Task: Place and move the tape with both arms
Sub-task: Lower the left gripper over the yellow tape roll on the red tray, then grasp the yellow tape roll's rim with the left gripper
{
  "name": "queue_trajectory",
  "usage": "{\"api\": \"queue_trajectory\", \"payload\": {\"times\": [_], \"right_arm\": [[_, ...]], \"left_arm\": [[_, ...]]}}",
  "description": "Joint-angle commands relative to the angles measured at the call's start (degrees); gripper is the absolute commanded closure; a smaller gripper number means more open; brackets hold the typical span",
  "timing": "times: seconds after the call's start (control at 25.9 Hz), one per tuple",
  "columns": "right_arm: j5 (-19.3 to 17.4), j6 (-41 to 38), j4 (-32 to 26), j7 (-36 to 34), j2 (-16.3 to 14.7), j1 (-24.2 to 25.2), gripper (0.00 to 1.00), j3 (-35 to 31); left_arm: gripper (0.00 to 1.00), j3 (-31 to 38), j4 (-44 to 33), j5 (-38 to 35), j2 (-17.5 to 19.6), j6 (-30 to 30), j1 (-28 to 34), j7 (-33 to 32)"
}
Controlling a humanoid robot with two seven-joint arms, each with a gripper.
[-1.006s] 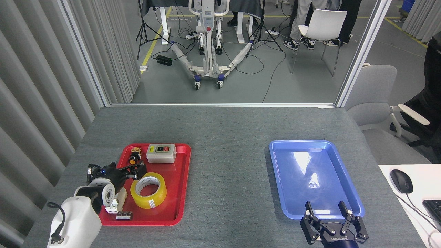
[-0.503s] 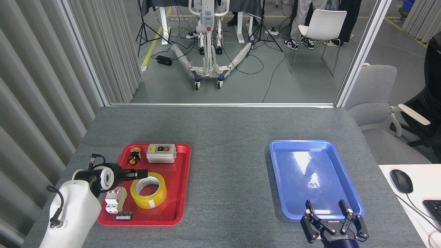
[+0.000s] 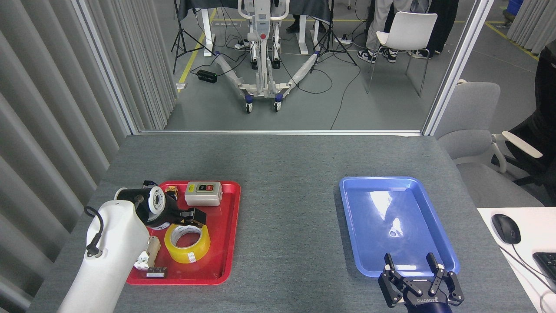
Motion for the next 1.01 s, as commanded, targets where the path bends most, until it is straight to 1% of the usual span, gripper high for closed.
{"api": "queue_trajectory", "payload": {"times": [0.0, 0.19, 0.39, 0.58, 0.85, 0.97], "right_arm": [[0.00, 0.09, 0.02, 0.01, 0.07, -0.02, 0.00, 0.08], [0.00, 0.27, -0.07, -0.08, 0.07, -0.19, 0.00, -0.10], [0.00, 0.18, -0.07, -0.17, -0.29, -0.19, 0.00, -0.36], [0.09, 0.18, -0.07, -0.17, -0.11, 0.07, 0.00, -0.10], [0.09, 0.27, -0.15, -0.17, -0.02, 0.07, 0.00, -0.10], [0.09, 0.36, -0.24, -0.17, 0.24, -0.10, 0.00, -0.27]], "left_arm": [[0.00, -0.83, 1.65, -0.06, -0.17, -0.24, -0.30, -0.07], [0.00, -1.71, 3.49, -0.41, 0.35, -0.68, -0.30, 3.71], [0.00, -1.71, 4.46, -0.76, 1.49, -1.12, 0.05, 9.69], [0.00, -1.71, 6.48, -0.76, 3.17, -7.10, 0.23, 10.39], [0.00, -3.03, 7.98, -0.76, 3.34, -7.45, 0.23, 11.10], [0.00, -4.00, 9.29, -0.76, 3.34, -7.89, 0.23, 13.38]]}}
